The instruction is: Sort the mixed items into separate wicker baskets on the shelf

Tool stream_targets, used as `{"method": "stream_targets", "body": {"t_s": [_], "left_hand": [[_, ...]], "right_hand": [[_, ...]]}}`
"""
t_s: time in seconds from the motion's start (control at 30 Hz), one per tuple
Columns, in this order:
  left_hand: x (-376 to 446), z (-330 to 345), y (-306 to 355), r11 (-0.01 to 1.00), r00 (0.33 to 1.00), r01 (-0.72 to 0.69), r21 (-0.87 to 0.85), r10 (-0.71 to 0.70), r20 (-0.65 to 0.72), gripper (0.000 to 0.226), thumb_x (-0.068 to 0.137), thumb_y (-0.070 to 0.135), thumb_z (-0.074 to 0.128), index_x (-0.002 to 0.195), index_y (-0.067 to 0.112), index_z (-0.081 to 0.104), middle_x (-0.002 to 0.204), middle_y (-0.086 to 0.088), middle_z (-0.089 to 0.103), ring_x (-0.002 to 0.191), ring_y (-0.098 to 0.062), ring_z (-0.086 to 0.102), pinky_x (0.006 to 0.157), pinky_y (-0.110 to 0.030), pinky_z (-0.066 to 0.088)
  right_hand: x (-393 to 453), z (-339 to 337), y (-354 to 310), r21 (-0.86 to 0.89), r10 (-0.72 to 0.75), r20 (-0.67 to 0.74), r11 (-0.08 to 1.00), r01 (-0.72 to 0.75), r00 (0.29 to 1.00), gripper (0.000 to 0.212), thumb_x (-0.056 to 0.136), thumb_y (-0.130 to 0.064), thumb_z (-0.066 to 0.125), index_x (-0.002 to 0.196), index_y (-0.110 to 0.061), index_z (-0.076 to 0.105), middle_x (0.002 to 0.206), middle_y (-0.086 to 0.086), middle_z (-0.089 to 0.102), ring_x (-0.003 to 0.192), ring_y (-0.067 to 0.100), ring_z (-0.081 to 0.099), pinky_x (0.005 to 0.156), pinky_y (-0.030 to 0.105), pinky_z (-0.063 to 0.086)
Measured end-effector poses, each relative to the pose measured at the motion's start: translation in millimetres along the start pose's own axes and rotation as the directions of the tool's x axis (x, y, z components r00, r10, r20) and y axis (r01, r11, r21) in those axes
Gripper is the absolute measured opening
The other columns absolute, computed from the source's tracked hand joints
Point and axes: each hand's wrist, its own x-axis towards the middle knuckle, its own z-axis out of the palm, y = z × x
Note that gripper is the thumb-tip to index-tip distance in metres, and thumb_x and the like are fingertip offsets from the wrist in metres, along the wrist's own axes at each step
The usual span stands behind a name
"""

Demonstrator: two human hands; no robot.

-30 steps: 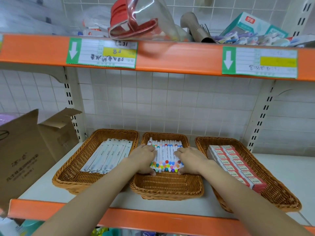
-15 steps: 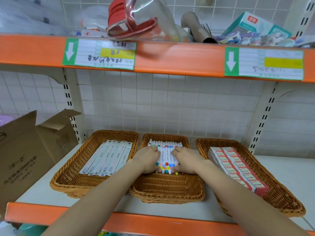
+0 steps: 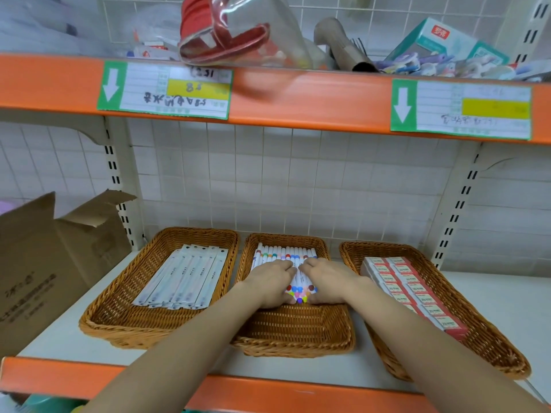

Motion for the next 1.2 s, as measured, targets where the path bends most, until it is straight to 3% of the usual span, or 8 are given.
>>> {"method": "stream_targets", "body": {"t_s": [0.13,0.4,0.53,0.67,0.9,1.07,1.2], "left_hand": [[2,-1,1,1.0,1.0,0.009,-0.008,-0.009,-0.021,0.076,0.091,0.045,0.059,0.151,0.011,0.025,0.157,-0.006,0.025,0.143,-0.023,0.025,0.115,-0.036,0.026],[5,-3,3,0.999,0.999,0.049,-0.012,-0.049,-0.023,0.077,0.087,0.054,0.059,0.145,0.009,0.037,0.149,-0.008,0.039,0.136,-0.024,0.035,0.111,-0.037,0.035],[-7,-13,-14,0.998,0.998,0.051,-0.036,-0.049,0.05,0.084,0.084,0.052,0.064,0.15,0.013,0.028,0.156,-0.005,0.027,0.141,-0.022,0.028,0.114,-0.038,0.03],[-20,-18,-38,0.998,0.984,0.057,0.013,-0.058,0.166,0.081,0.083,0.042,0.07,0.149,0.015,0.031,0.157,-0.003,0.023,0.144,-0.021,0.022,0.118,-0.038,0.024],[-24,-16,-40,0.994,0.997,0.036,0.101,-0.042,0.064,0.067,0.083,0.032,0.071,0.141,0.011,0.044,0.149,-0.006,0.037,0.136,-0.024,0.035,0.109,-0.04,0.037],[-26,-16,-44,0.981,0.998,0.058,0.184,-0.062,0.017,0.079,0.077,0.047,0.074,0.139,0.009,0.045,0.145,-0.007,0.041,0.134,-0.024,0.037,0.111,-0.038,0.033],[-25,-21,-44,0.972,0.994,0.11,0.21,-0.109,-0.014,0.081,0.076,0.045,0.075,0.14,0.007,0.044,0.146,-0.009,0.041,0.132,-0.026,0.039,0.109,-0.035,0.033]], "right_hand": [[1,-4,9,0.025,-0.006,0.087,1.0,0.004,0.996,0.084,0.086,-0.027,0.07,0.153,-0.013,0.02,0.16,0.007,0.018,0.145,0.025,0.023,0.116,0.035,0.026],[-1,-8,13,0.032,-0.029,0.083,0.999,0.026,0.996,0.07,0.091,-0.03,0.064,0.15,-0.014,0.03,0.157,0.006,0.026,0.143,0.023,0.026,0.115,0.035,0.026],[-2,-8,11,0.048,-0.027,0.071,0.999,0.024,0.997,0.071,0.091,-0.034,0.063,0.15,-0.013,0.031,0.157,0.006,0.027,0.142,0.023,0.027,0.115,0.035,0.028],[1,-6,-5,0.058,-0.057,0.018,0.997,0.056,0.998,0.079,0.089,-0.045,0.063,0.152,-0.016,0.025,0.159,0.004,0.022,0.144,0.022,0.023,0.116,0.039,0.028],[13,0,-23,0.012,-0.047,-0.084,0.999,0.048,0.995,0.068,0.089,-0.04,0.062,0.146,-0.016,0.034,0.148,0.005,0.037,0.134,0.023,0.034,0.108,0.039,0.035],[15,2,-30,0.05,-0.052,-0.104,0.997,0.057,0.993,0.071,0.089,-0.047,0.061,0.145,-0.015,0.033,0.147,0.005,0.035,0.134,0.023,0.032,0.108,0.038,0.033],[16,-1,-31,0.129,-0.02,-0.101,0.991,0.033,0.995,0.07,0.088,-0.046,0.062,0.144,-0.015,0.034,0.145,0.004,0.035,0.133,0.021,0.032,0.104,0.037,0.037]]}}
